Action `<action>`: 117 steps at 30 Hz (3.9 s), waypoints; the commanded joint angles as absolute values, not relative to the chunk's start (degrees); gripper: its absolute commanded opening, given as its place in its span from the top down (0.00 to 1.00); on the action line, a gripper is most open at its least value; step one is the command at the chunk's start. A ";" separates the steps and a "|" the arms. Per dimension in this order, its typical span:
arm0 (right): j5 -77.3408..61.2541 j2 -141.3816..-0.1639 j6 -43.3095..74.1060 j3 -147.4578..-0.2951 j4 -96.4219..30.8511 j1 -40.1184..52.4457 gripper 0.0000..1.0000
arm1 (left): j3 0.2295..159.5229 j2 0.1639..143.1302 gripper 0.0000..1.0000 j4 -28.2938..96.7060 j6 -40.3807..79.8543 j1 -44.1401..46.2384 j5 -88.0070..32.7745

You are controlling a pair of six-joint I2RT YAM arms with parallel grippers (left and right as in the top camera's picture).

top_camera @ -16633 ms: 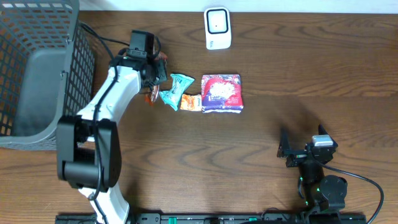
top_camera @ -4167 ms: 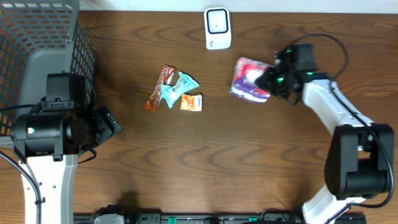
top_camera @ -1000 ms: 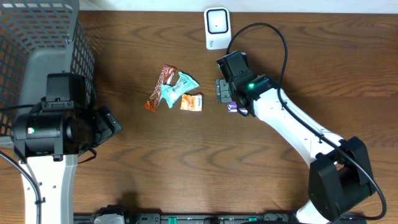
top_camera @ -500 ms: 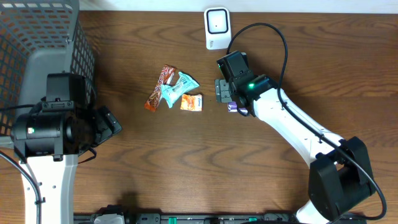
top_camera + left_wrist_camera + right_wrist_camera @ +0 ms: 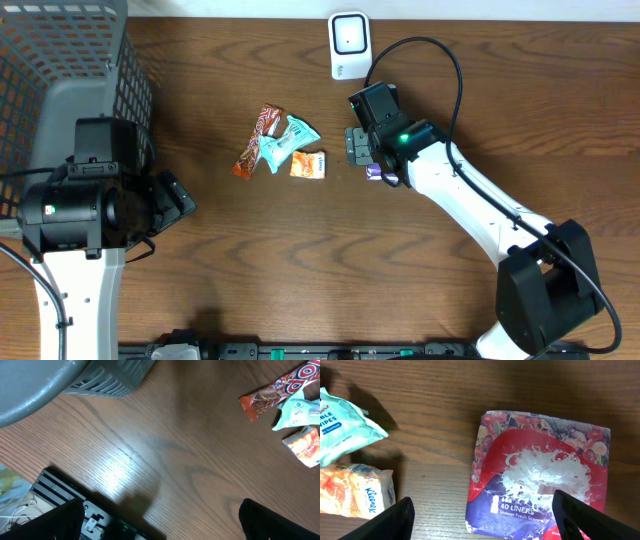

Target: Scan the item barcode

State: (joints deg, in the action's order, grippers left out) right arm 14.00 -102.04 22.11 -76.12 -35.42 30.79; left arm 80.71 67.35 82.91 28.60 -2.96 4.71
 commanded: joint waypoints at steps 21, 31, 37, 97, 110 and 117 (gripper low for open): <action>15.35 -101.38 22.70 -76.03 -35.64 30.70 0.15 | 80.29 67.33 0.02 83.13 29.26 -3.27 5.61; 15.35 -101.38 22.68 -76.03 -35.68 30.59 0.14 | 80.29 67.33 0.02 83.13 29.26 -3.27 5.63; 15.35 -101.38 22.68 -76.03 -35.79 30.59 0.14 | 80.29 67.33 0.02 83.13 29.26 -3.27 5.61; 7.42 -101.38 22.63 -75.83 -39.48 15.42 0.01 | 80.29 67.33 0.02 83.13 29.23 -3.27 5.61; -19.66 -101.38 11.70 -68.40 -33.06 1.91 0.16 | 80.29 67.33 0.02 83.13 29.23 -3.27 5.61; -33.58 -101.38 11.68 -57.69 -18.46 -0.73 0.19 | 80.29 67.33 0.02 83.13 29.26 -3.27 5.61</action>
State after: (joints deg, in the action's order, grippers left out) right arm -23.33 -102.02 12.99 -61.28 -21.67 -0.32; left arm 80.71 67.35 82.91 28.71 -2.96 4.71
